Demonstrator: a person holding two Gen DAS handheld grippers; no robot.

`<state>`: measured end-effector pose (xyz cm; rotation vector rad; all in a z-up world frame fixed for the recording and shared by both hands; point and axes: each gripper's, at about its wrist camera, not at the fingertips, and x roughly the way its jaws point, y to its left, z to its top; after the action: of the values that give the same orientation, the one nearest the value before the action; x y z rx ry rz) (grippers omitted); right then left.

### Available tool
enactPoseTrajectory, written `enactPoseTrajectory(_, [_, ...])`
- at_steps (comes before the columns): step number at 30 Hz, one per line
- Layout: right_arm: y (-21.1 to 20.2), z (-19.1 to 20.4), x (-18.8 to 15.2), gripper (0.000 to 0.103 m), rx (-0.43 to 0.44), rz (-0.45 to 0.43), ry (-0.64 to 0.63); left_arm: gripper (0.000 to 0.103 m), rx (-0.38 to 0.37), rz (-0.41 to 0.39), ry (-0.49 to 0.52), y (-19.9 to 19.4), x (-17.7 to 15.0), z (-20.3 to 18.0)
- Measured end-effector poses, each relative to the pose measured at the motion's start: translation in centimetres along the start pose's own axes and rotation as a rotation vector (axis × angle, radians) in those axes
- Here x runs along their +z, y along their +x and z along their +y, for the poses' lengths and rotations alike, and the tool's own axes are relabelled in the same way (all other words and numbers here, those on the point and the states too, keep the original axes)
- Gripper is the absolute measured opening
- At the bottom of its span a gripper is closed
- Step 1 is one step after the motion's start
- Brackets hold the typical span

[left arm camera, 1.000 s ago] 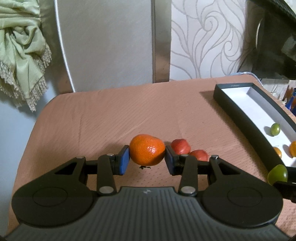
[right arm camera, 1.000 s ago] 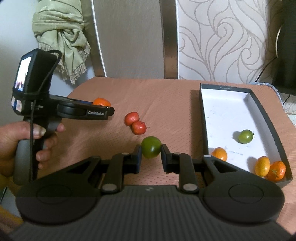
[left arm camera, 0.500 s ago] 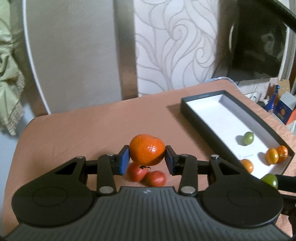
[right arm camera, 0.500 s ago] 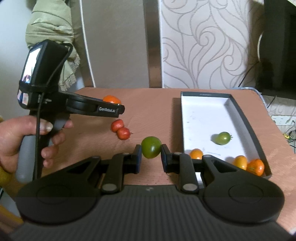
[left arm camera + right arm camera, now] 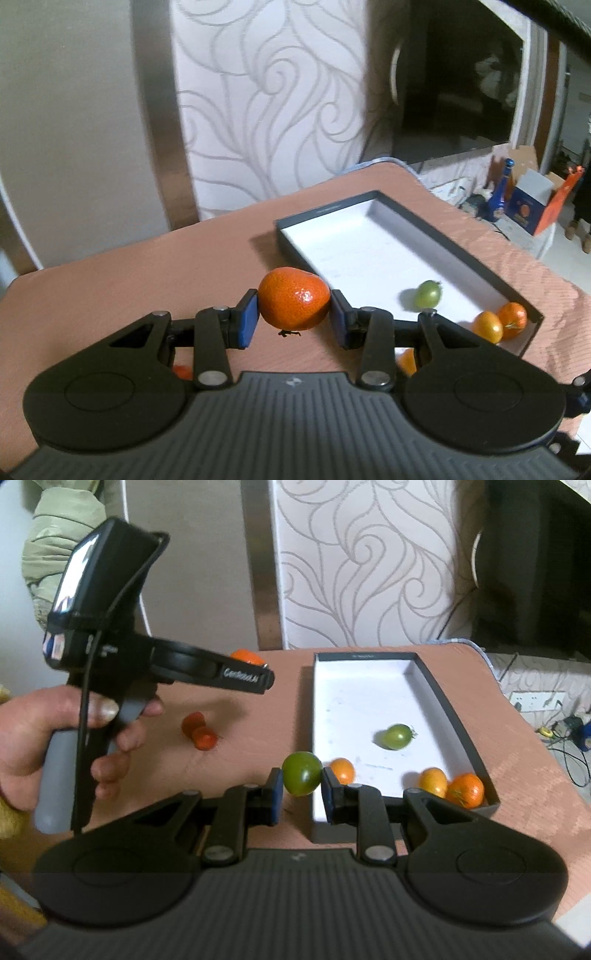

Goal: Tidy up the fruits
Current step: 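Carry the tangerine and green tomato over the white box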

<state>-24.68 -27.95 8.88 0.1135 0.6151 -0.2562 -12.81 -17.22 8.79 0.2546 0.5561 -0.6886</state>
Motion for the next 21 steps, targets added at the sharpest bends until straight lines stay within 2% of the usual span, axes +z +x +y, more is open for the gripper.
enactPoseTrajectory(11, [-1.0, -3.2, -0.6, 0.025, -0.079, -0.001, 0.056, 0.047, -0.092, 0.025, 0.082, 3.7, 1.4, -5.6])
enactPoseTrajectory(21, [-1.6, -5.4, -1.1, 0.025, -0.142, 0.002, 0.087, 0.047, -0.135, 0.051, 0.130, 7.8, 2.2, -9.8])
